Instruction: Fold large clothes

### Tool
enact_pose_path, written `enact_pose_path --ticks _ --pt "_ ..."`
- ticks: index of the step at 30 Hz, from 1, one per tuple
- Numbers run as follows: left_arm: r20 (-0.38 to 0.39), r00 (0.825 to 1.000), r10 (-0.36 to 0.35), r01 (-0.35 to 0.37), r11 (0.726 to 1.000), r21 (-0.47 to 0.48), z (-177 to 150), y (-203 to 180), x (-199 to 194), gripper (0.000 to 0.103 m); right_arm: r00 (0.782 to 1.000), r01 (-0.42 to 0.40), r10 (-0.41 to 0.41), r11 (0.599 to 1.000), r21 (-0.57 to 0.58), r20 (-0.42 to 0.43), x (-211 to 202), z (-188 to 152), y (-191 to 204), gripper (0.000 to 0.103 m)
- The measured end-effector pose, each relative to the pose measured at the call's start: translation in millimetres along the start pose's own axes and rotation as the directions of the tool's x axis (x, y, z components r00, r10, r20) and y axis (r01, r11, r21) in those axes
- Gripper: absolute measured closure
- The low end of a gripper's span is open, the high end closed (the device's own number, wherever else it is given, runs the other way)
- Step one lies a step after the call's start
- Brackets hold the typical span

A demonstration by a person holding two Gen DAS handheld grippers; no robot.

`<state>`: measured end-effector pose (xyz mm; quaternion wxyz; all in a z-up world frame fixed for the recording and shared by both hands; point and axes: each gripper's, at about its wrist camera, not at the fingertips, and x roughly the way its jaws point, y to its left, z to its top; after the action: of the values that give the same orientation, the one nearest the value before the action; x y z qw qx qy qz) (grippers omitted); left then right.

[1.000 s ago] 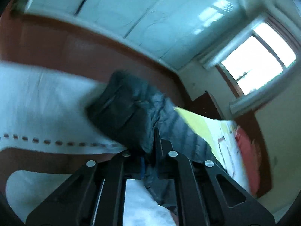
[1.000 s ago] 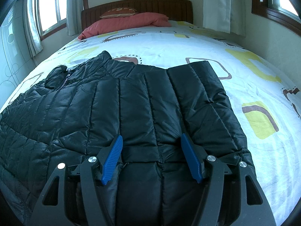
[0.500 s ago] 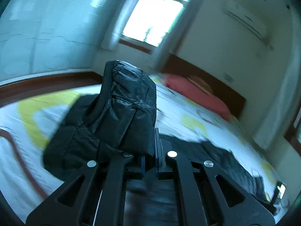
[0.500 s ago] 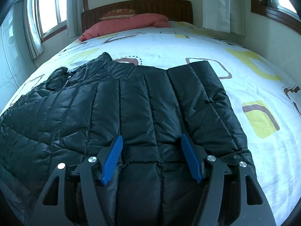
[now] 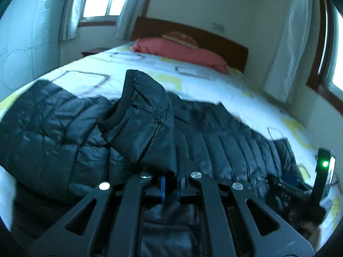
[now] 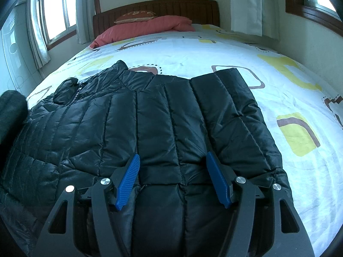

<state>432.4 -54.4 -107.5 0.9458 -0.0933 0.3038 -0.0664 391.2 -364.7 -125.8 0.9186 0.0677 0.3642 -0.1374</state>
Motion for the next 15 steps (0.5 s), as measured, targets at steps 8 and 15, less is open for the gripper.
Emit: enact_pose_path --ticks 8,15 --pt "-0.081 0.996 -0.02 0.024 0.999 0.046 -15 -29 14 0.088 1.0 0.0 0.0 1.0 0.001 0.0 0 1 0 0.039" --pt "-0.109 0.992 -0.071 0.08 0.994 0.079 -20 -42 -6 0.045 1.0 0.006 -0.006 1.0 -0.002 -0.006 1 2 2 0.038"
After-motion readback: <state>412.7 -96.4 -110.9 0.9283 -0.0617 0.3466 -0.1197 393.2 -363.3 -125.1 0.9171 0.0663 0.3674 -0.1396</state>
